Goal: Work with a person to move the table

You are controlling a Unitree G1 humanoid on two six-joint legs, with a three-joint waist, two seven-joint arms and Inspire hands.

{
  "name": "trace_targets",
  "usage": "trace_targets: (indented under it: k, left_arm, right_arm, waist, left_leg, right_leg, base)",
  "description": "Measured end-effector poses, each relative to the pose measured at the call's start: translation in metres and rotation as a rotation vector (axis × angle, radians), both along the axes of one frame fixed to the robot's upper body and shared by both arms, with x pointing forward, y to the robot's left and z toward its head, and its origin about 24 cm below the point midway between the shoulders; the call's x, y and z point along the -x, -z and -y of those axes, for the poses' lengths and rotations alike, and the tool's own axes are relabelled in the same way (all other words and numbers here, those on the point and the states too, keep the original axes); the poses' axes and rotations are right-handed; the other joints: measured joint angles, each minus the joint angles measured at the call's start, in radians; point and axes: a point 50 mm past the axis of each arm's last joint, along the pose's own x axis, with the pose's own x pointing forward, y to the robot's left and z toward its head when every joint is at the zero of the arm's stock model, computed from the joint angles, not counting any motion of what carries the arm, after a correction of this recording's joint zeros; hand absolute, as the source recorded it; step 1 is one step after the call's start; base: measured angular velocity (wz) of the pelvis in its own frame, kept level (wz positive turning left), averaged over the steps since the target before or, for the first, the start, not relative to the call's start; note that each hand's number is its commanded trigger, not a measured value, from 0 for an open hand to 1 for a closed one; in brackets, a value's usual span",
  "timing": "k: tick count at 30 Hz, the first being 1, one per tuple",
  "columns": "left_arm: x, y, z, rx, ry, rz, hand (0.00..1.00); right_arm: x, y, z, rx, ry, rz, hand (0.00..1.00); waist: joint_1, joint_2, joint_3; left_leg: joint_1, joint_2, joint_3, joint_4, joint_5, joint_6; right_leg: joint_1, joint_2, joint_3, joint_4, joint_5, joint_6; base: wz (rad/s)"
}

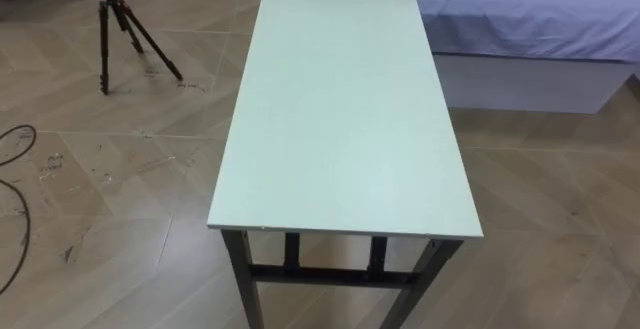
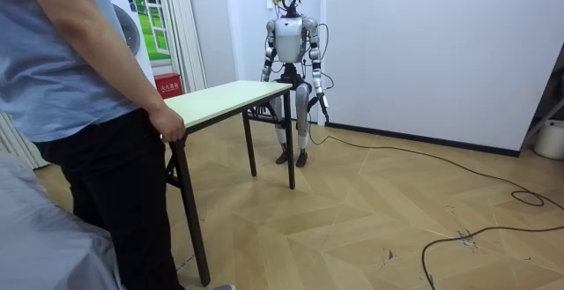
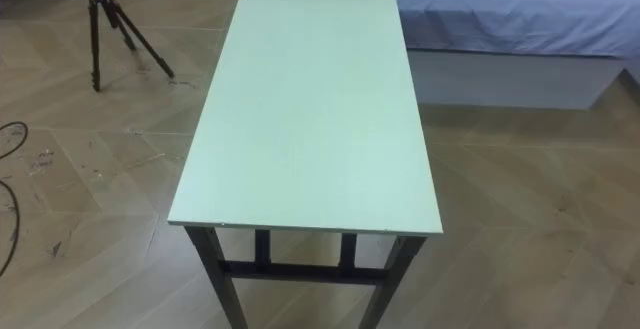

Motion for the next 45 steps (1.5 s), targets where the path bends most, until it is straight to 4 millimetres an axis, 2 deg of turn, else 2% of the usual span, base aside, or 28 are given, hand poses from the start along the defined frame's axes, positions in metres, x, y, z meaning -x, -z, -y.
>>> trace_targets:
  k: [13,18,21,31,36,38,45]
  left_arm:
    - [-0.001,0.000,0.001,0.010,-0.016,0.005,0.00]
    - [0.004,0.003,0.004,0.080,-0.097,0.009,0.00]
    - [0.005,0.004,0.007,0.142,-0.154,0.035,0.00]
    - [-0.004,0.005,0.014,0.312,-0.306,0.147,0.00]
    - [-0.017,0.003,0.019,0.408,-0.392,0.235,0.00]
    - [-0.030,0.000,0.021,0.447,-0.397,0.289,0.00]
    - [-0.055,-0.008,0.038,0.552,-0.282,0.367,0.00]
  right_arm:
    - [0.000,0.000,0.000,0.007,-0.015,-0.008,0.00]
    - [0.000,0.001,-0.002,-0.031,-0.015,0.003,0.00]
    - [-0.001,0.000,-0.004,-0.060,-0.020,0.019,0.00]
    - [-0.009,-0.002,-0.006,-0.148,0.023,0.088,0.00]
    - [-0.042,-0.015,-0.004,-0.200,0.071,0.262,0.00]
    - [-0.058,-0.022,-0.006,-0.239,0.083,0.351,0.00]
    - [-0.076,-0.038,-0.015,-0.330,0.108,0.481,0.00]
  waist:
    - [0.000,0.001,0.0000]
    - [0.001,-0.004,0.0022]
    - [0.001,-0.004,0.0007]
    - [0.004,0.008,-0.0018]
    - [0.000,0.016,-0.0005]
    - [-0.001,0.021,-0.0002]
    - [0.001,0.025,0.0013]
  left_leg:
    - [-0.001,0.000,-0.004,0.003,0.000,0.000]
    - [-0.003,0.000,-0.004,0.001,-0.001,0.000]
    - [-0.008,0.000,-0.003,0.001,-0.001,0.000]
    - [-0.018,0.000,-0.002,0.005,-0.001,0.000]
    - [-0.022,0.000,0.000,0.007,-0.001,0.001]
    - [-0.019,0.001,-0.001,0.008,-0.001,0.001]
    - [-0.027,0.000,-0.002,0.006,-0.001,0.001]
  right_leg:
    - [0.001,-0.001,-0.004,0.000,0.000,0.000]
    - [-0.001,0.000,-0.004,-0.001,0.000,0.000]
    - [-0.007,-0.001,-0.003,0.000,0.000,0.000]
    - [-0.016,-0.001,-0.009,0.000,0.000,0.000]
    - [-0.024,-0.003,-0.011,0.006,0.000,0.001]
    - [-0.020,-0.003,-0.011,0.006,0.000,0.001]
    - [-0.030,-0.003,-0.008,0.013,-0.002,0.003]
  base:
    - [0.01]
    - [0.00]
    - [0.00]
    - [0.00]
    - [0.00]
    - [0.00]
    - [0.00]
